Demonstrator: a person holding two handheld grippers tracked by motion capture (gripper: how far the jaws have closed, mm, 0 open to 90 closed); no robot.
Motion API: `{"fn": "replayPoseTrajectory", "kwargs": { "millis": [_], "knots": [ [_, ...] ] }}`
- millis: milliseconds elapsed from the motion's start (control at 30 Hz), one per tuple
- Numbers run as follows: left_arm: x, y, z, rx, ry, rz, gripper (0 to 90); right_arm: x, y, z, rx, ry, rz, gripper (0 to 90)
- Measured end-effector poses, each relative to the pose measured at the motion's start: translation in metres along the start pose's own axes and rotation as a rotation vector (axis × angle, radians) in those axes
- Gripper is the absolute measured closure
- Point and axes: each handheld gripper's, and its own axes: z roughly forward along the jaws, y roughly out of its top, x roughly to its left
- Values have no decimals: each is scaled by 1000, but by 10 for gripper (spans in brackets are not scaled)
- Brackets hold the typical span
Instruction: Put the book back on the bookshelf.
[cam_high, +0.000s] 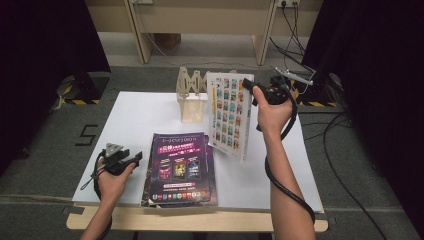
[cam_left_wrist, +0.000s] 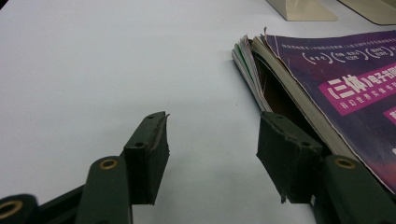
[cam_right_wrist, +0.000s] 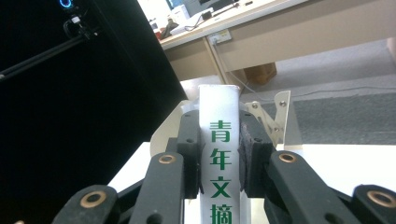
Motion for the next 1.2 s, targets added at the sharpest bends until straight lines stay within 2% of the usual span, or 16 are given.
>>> {"fn": "replayPoseTrajectory", "kwargs": {
  "millis": [200, 567, 767, 1200],
  "knots": [
    [0, 0, 0, 2, 0, -1, 423, -1, 6, -3, -25, -31, -20, 745],
    [0, 0, 0, -1, 1, 1, 424, -1, 17, -10, -76, -73, -21, 745],
    [-1, 0, 0, 2, 4, 6, 424, -4, 20, -12, -88, -82, -15, 745],
    [0, 0, 0, -1, 0, 2, 424, 0, 25, -9, -108, -102, -24, 745]
  ]
}}
